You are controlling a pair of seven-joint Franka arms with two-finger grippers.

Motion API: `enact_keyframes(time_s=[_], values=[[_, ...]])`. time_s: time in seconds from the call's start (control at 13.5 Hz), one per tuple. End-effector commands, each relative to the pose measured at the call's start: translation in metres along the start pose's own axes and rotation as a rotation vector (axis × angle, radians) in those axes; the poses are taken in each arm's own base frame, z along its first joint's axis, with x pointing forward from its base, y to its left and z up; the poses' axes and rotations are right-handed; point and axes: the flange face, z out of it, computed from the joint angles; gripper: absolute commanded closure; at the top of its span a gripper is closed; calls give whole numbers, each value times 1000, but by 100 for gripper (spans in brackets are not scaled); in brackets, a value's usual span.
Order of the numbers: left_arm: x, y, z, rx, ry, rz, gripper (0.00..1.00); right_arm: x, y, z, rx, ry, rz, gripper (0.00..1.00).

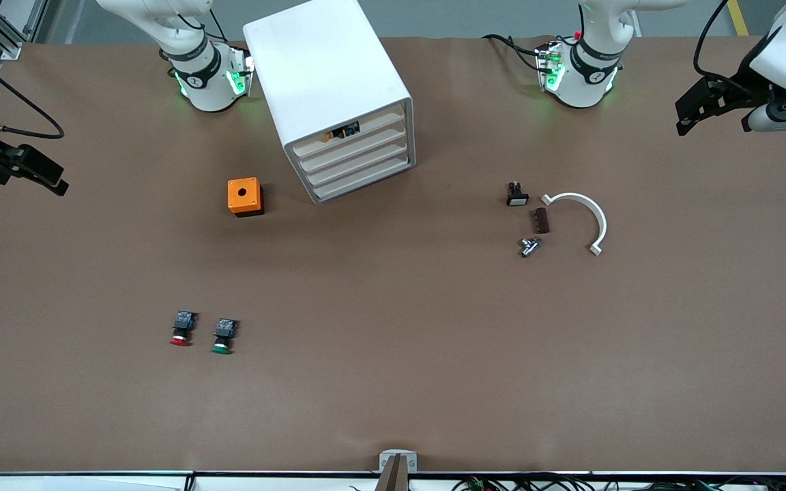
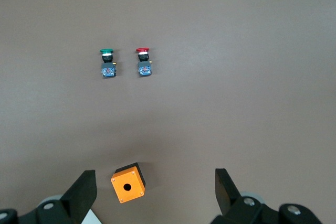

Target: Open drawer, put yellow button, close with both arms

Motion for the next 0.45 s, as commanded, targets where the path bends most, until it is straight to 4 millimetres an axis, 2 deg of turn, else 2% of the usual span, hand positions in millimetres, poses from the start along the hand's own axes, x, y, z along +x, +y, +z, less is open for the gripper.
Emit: enact_keyframes(time_s=[0.0, 0.37], values=[[3, -2, -2, -11, 9, -9, 0, -7, 2, -6, -6, 5, -6, 0], [4, -4, -1, -16, 8, -31, 0, -7, 2, -6, -6, 5, -6, 0]])
